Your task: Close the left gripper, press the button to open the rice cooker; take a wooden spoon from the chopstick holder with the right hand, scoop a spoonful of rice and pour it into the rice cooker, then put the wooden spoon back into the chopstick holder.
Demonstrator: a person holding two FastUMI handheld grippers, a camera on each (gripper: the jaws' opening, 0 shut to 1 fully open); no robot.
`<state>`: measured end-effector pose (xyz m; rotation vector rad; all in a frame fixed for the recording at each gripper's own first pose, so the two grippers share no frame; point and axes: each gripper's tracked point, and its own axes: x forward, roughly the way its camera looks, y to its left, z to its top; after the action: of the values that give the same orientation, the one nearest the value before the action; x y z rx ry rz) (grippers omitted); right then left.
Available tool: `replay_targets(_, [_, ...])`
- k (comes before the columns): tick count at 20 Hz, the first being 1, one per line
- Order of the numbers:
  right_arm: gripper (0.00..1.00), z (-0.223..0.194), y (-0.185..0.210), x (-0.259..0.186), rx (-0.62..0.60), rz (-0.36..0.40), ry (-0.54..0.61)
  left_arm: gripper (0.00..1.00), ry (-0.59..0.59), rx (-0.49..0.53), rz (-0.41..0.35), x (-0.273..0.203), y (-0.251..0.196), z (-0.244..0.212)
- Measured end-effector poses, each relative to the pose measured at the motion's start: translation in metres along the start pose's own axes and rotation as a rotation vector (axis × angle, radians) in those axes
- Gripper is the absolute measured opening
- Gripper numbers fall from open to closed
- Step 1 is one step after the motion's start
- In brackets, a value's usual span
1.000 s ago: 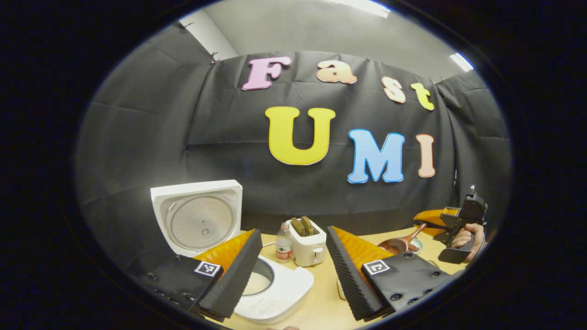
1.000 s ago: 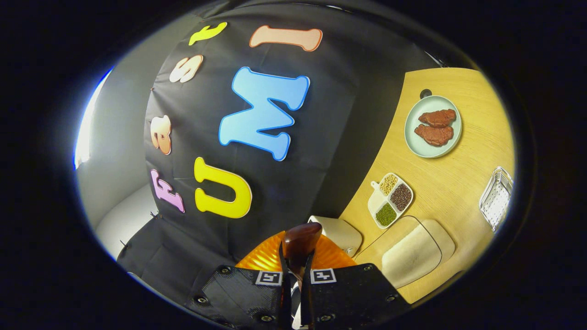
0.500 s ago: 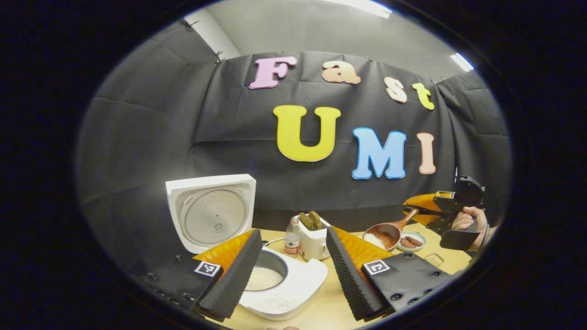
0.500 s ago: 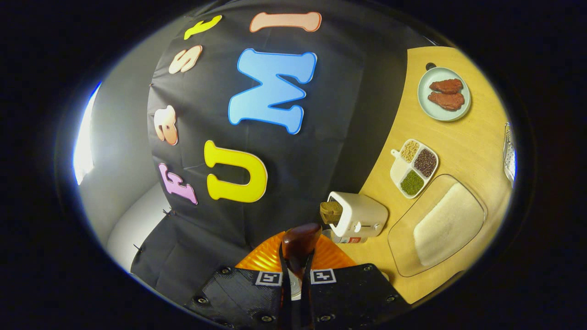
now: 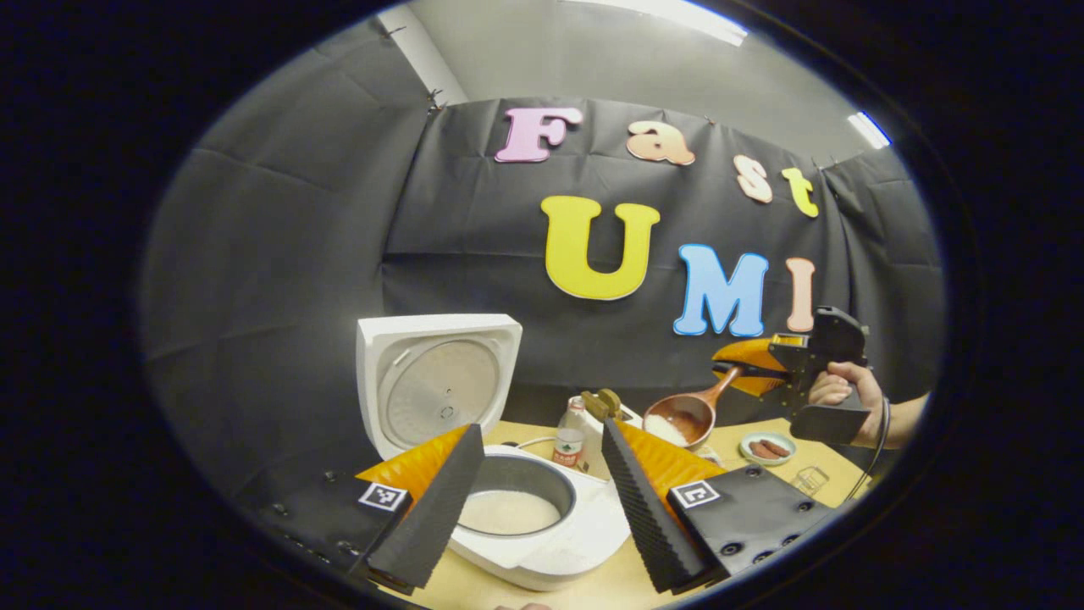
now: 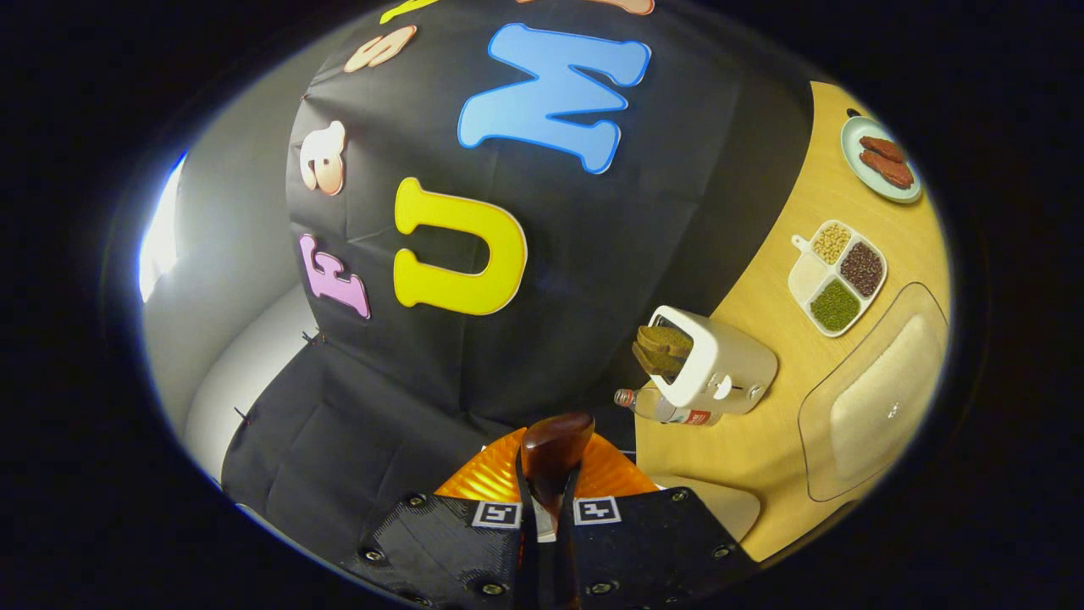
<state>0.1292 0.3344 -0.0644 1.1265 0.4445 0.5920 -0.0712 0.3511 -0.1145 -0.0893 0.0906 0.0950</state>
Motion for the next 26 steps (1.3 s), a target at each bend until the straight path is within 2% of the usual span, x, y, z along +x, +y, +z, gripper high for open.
replay_targets(1, [0.08, -0.008, 0.004, 0.011, -0.021, -0.002, 0.017, 0.97, 0.005, 0.012, -0.002, -0.001, 0.003, -0.001])
replay_targets(5, [0.08, -0.041, 0.009, 0.057, -0.126, -0.014, 0.088, 0.97, 0.013, 0.046, -0.004, -0.003, 0.002, -0.003])
replay_targets(9, [0.08, -0.076, 0.008, 0.097, -0.286, -0.032, 0.156, 0.97, 0.021, 0.04, 0.008, -0.01, 0.011, -0.009])
replay_targets(10, [0.08, -0.085, 0.008, 0.107, -0.325, -0.03, 0.175, 1.0, 0.021, 0.04, 0.015, -0.012, 0.012, -0.008])
replay_targets(13, [0.08, -0.117, 0.008, 0.129, -0.482, -0.03, 0.221, 1.0, 0.019, 0.041, 0.03, -0.015, 0.018, -0.011])
replay_targets(14, [0.08, -0.128, 0.005, 0.136, -0.546, -0.039, 0.242, 0.97, 0.019, 0.038, 0.034, -0.016, 0.019, -0.011])
replay_targets(17, [0.08, -0.166, -0.001, 0.154, -0.777, -0.042, 0.308, 1.0, 0.015, 0.033, 0.046, -0.015, 0.019, -0.011])
replay_targets(19, [0.08, -0.19, 0.003, 0.156, -0.968, -0.009, 0.352, 0.97, 0.006, 0.037, 0.052, -0.016, 0.02, -0.01])
replay_targets(20, [0.08, -0.199, 0.007, 0.156, -1.065, 0.016, 0.363, 1.0, 0.003, 0.039, 0.055, -0.017, 0.019, -0.009])
replay_targets(22, [0.08, -0.218, 0.017, 0.154, -1.237, 0.085, 0.391, 0.97, -0.004, 0.042, 0.066, -0.018, 0.021, -0.008])
replay_targets(23, [0.08, -0.223, 0.023, 0.148, -1.315, 0.124, 0.4, 1.0, -0.006, 0.041, 0.07, -0.017, 0.02, -0.007])
replay_targets(26, [0.08, -0.237, 0.029, 0.134, -1.498, 0.212, 0.438, 1.0, -0.005, 0.046, 0.075, -0.019, 0.019, -0.007])
